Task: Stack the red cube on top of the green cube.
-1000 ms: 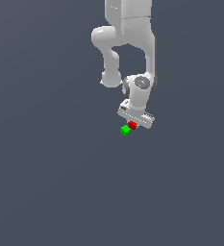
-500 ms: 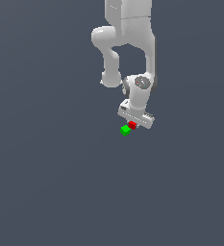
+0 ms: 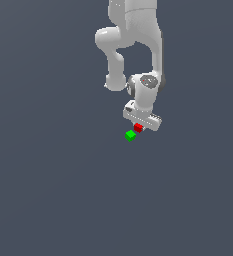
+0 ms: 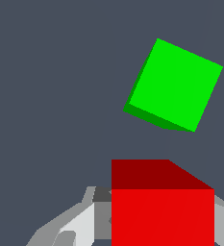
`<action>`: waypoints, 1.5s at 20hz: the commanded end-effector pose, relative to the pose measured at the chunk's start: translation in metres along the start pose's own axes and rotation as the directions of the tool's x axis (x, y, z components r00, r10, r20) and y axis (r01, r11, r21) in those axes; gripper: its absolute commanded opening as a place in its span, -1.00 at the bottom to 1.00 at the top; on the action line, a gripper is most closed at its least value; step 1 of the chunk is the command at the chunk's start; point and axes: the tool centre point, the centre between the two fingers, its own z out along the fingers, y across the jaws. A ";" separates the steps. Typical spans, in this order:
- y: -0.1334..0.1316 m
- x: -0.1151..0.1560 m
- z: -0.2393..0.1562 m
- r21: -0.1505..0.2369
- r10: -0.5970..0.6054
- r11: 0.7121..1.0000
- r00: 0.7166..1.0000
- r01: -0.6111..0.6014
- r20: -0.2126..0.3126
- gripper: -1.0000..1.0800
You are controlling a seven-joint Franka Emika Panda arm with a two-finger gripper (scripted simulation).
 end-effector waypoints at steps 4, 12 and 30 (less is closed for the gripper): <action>0.000 0.000 -0.032 0.001 0.000 1.000 1.000 0.000 -0.001 -1.00; 0.000 0.000 -0.070 0.001 0.000 1.000 1.000 0.000 0.000 -1.00; 0.007 0.027 -0.055 0.000 0.000 1.000 1.000 0.000 -0.002 -1.00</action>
